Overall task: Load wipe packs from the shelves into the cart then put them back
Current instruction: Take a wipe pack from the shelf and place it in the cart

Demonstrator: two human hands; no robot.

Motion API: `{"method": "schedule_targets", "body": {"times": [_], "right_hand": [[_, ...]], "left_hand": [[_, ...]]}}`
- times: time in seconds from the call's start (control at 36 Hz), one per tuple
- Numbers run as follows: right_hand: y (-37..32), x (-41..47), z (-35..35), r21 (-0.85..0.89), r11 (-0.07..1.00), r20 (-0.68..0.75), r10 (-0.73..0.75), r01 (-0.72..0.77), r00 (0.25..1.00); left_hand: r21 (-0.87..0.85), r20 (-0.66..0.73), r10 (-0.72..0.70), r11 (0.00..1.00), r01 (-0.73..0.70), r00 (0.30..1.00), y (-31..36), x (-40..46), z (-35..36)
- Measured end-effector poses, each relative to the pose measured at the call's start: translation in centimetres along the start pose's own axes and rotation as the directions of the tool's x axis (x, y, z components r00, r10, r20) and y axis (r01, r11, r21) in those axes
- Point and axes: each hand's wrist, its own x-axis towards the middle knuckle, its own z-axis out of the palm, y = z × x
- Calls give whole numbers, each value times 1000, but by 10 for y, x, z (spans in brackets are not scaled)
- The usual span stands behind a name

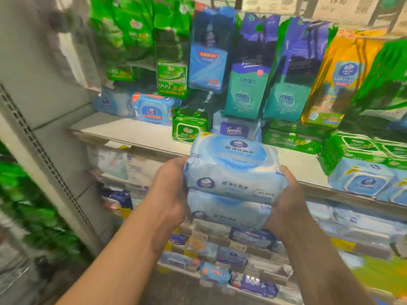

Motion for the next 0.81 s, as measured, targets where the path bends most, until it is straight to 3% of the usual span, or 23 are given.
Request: {"method": "schedule_targets", "body": {"times": [0.25, 0.44, 0.61, 0.72, 0.81], "right_hand": [[83, -21, 110, -34, 996, 276, 90, -84, 957], [177, -36, 208, -189, 967, 284, 221, -171, 933], [252, -57, 284, -247, 919, 370, 383, -308, 846], [289, -74, 329, -305, 908, 498, 409, -287, 765], [317, -76, 359, -329, 891, 511, 447, -313, 734]], "left_hand": [[-92, -75, 135, 986, -142, 988, 47, -79, -110], [-111, -279, 257, 948, -297, 925, 78, -171, -214], [-155, -409, 321, 898, -412, 854, 97, -242, -297], [-181, -459, 326, 877, -446, 827, 105, -277, -341], [-170, -485, 344, 865, -473, 804, 114, -297, -367]]}}
